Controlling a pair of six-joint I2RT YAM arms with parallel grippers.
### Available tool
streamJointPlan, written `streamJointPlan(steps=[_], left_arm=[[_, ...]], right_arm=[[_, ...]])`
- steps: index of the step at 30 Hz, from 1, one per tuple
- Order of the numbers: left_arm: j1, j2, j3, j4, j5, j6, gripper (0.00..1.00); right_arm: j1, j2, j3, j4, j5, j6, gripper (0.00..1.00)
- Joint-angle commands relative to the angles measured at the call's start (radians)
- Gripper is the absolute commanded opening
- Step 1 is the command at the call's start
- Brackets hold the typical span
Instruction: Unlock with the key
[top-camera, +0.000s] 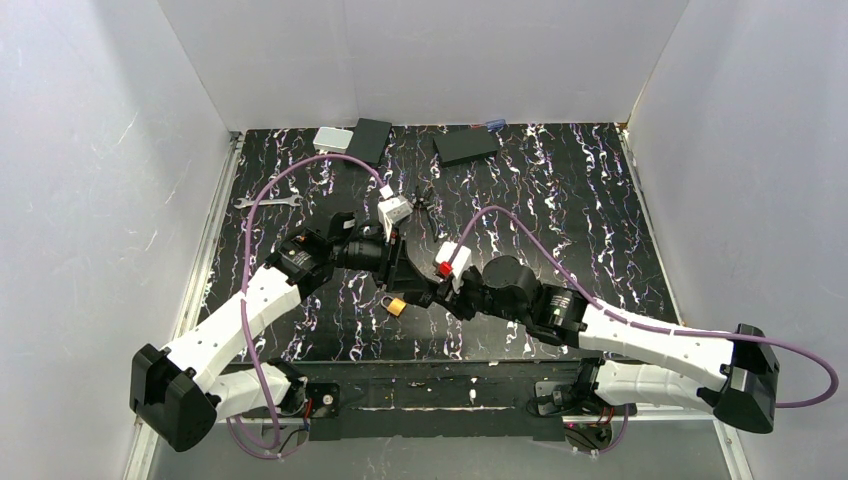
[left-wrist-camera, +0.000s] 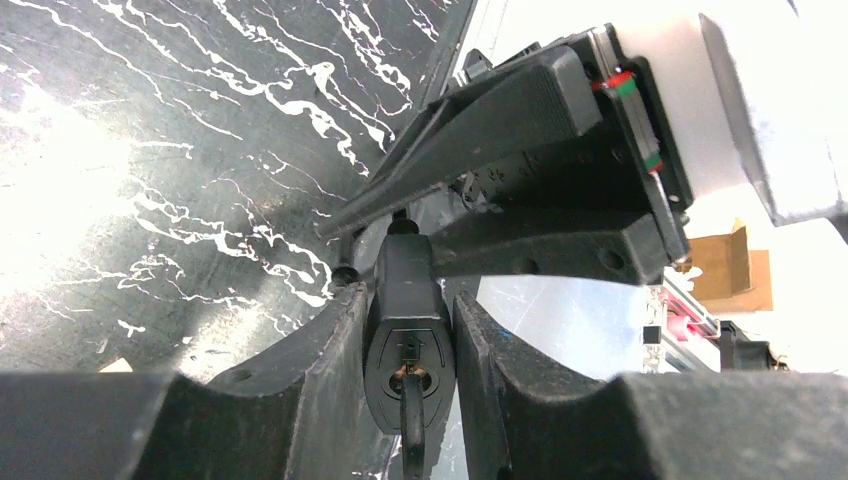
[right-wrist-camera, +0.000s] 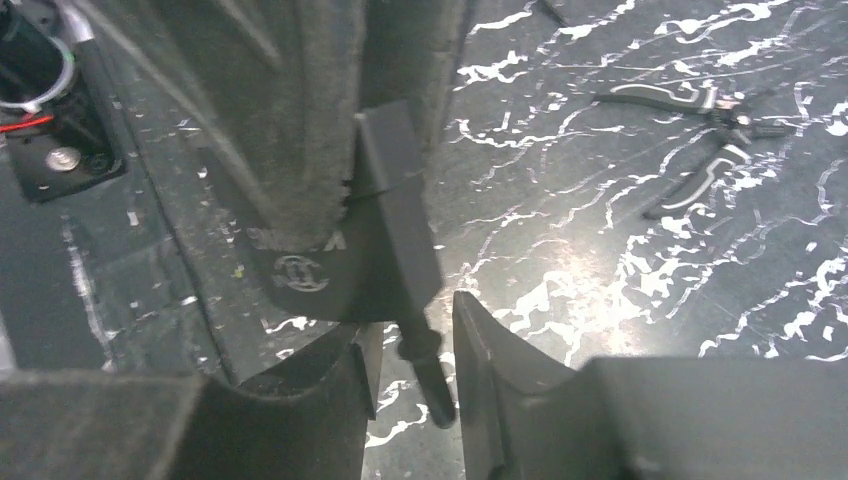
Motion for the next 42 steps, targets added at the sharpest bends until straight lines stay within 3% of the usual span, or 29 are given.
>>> streamJointPlan(steps=[1,8,12,20,26,33,42], left_arm=[[0.008,-0.028,0.004,0.030,0.044,-0.029,0.00],[0.037,0.012,-0.004,0.064,0.040,-0.094,0.00],[0.065,0.051,-0.005,0.084,0.044,-0.150,0.00],[0.101,0.123,-0.019,0.146,0.066,-0.264,0.00],[0.146,0.205,0.006,0.117,0.086,-0.324,0.00],[0.208,0.274,0.016,0.047,0.052,-0.359,0.00],[0.222,0.403,0.058,-0.132,-0.070,-0.276,0.09]], right_arm=[[-0.017,-0.012,-0.031,0.129,0.123,-0.004,0.35],[-0.019,0.005,-0.036,0.163,0.210,-0.054,0.17],[-0.019,0.026,-0.033,0.219,0.318,-0.080,0.02],[-0.019,0.150,-0.023,0.387,0.617,-0.192,0.01],[-0.019,0.289,-0.032,0.648,0.837,-0.349,0.01],[-0.019,0.423,-0.047,0.880,0.911,-0.561,0.01],[-0.019,0.571,-0.034,0.905,0.935,-0.545,0.01]])
